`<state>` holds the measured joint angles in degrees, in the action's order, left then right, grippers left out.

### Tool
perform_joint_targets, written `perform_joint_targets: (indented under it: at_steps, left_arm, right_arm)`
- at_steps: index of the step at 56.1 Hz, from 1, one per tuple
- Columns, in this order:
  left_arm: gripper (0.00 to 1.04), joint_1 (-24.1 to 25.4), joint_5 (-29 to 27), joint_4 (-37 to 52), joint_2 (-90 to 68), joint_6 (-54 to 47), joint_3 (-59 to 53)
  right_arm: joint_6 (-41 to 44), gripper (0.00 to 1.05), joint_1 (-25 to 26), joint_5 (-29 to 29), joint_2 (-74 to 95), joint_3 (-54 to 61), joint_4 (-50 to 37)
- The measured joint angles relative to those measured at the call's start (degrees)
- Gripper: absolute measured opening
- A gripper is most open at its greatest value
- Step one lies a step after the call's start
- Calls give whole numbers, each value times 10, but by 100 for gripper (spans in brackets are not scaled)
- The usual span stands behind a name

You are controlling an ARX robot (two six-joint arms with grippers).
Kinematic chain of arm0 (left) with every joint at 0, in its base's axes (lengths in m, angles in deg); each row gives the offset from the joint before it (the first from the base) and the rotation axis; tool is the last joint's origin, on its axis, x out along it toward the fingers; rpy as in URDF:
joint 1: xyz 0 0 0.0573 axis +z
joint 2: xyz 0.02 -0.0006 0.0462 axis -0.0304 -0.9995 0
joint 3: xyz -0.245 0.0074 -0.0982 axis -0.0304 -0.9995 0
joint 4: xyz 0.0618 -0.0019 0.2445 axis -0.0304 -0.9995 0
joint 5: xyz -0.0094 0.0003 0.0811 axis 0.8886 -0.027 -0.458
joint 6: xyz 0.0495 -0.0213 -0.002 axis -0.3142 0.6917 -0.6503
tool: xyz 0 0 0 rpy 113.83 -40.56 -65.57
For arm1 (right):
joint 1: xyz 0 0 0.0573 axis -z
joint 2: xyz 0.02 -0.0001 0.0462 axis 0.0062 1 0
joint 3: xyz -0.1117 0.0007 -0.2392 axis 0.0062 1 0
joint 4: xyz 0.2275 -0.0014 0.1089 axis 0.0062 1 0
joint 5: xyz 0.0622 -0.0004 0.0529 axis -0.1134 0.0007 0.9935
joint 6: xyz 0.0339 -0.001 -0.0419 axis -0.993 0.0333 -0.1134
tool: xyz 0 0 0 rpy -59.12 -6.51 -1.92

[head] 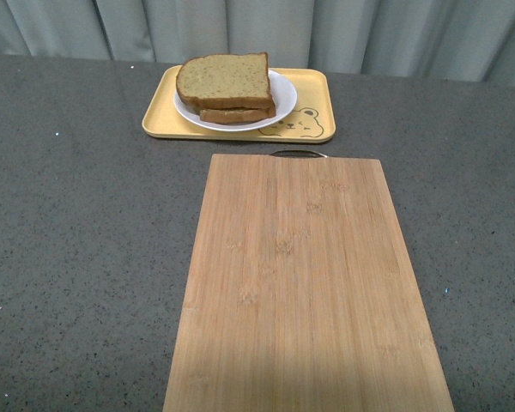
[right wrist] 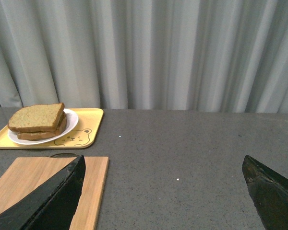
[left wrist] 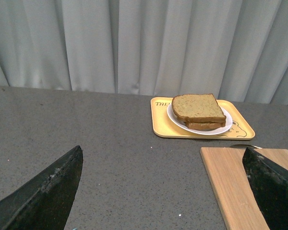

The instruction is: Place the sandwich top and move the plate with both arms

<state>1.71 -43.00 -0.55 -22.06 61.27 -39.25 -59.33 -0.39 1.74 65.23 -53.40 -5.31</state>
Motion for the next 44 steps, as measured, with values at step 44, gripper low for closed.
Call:
perform_joint_targets:
  at_steps: [44]
  left_arm:
    - [98,0,0,0,0,0,0]
  right_arm:
    - [0,95,0,0,0,0,0]
